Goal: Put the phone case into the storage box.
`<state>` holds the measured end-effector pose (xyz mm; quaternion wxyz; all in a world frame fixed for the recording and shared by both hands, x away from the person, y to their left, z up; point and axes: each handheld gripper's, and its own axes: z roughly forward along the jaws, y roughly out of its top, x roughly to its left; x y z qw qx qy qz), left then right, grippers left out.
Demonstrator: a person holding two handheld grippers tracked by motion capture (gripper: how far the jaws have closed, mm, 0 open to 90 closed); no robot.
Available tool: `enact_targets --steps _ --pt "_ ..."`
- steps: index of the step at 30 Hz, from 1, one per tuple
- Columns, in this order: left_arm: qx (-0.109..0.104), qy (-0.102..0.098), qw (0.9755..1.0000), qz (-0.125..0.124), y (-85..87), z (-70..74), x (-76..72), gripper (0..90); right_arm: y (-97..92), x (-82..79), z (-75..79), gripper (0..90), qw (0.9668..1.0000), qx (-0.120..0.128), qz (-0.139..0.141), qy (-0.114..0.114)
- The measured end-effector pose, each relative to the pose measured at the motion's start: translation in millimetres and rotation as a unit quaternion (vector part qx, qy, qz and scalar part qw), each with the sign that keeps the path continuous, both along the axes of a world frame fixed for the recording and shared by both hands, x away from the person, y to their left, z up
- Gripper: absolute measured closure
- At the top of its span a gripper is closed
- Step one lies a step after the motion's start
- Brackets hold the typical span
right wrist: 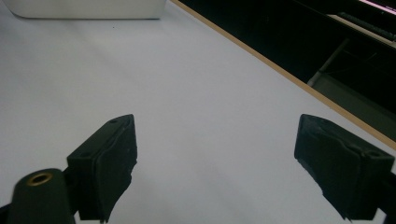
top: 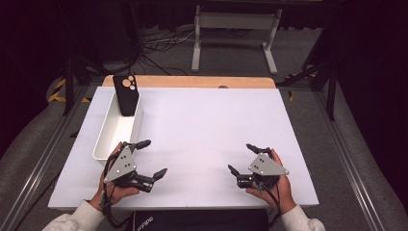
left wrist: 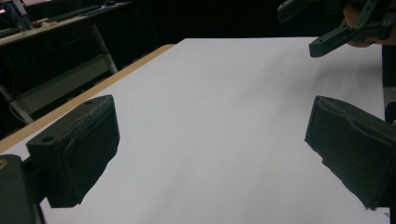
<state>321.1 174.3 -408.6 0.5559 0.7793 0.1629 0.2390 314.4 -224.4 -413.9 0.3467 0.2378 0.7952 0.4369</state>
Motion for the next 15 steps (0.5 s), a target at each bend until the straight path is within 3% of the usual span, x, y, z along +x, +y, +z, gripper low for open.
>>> enact_targets --steps 1,6,10,15 --pt "-0.002 -0.004 1.0 0.004 -0.4 -0.6 -0.9 3.9 -0.1 -0.2 0.1 14.1 1.0 0.0 0.001 -0.001" --pt "-0.007 0.016 0.9998 -0.003 -1.6 -8.1 -3.3 4.1 -0.5 -0.3 0.5 13.9 1.0 0.002 0.0 0.0" --pt "0.01 0.023 0.9996 -0.009 -4.9 -14.7 -4.6 4.1 -0.3 0.0 -0.2 13.8 1.0 0.001 0.002 0.001" --pt "0.015 0.031 0.9994 -0.006 -5.8 -21.2 -5.0 4.2 -0.6 0.0 -0.6 13.8 1.0 0.001 0.001 0.003"
